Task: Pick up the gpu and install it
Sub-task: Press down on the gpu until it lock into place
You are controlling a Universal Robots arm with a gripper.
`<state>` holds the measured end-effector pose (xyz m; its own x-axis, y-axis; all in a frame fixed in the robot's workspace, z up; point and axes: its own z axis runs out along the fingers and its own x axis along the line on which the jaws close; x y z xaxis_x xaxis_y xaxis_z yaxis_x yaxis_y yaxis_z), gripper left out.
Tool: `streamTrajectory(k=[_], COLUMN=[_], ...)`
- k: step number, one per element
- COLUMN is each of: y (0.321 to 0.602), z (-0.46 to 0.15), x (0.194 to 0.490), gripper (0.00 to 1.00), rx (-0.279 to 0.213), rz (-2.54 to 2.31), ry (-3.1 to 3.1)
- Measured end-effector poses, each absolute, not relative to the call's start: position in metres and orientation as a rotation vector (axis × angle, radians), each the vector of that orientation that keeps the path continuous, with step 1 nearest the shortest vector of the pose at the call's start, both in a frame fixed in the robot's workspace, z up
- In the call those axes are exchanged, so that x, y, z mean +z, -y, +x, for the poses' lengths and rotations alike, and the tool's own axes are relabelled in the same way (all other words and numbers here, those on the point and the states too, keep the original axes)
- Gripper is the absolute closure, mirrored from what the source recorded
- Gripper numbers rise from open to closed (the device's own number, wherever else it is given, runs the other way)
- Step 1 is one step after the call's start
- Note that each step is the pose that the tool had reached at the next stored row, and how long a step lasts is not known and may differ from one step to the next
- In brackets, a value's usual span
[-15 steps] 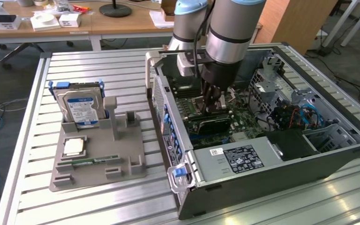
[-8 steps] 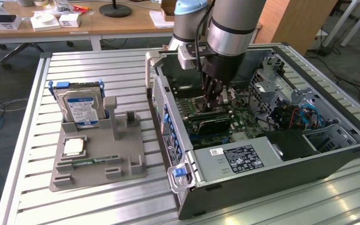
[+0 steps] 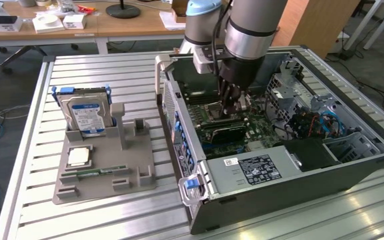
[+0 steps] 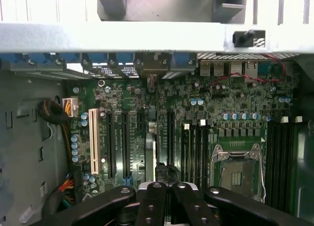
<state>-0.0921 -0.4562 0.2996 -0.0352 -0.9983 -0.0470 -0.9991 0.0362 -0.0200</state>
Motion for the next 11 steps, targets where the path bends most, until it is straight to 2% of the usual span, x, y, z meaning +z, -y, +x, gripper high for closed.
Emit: streamTrajectory(k=[11], y=[0.4562], z=[-0.0886], x=[0.2996], gripper=[0.90], rx=[0.028], rz=[-2.148], ry=[-2.226])
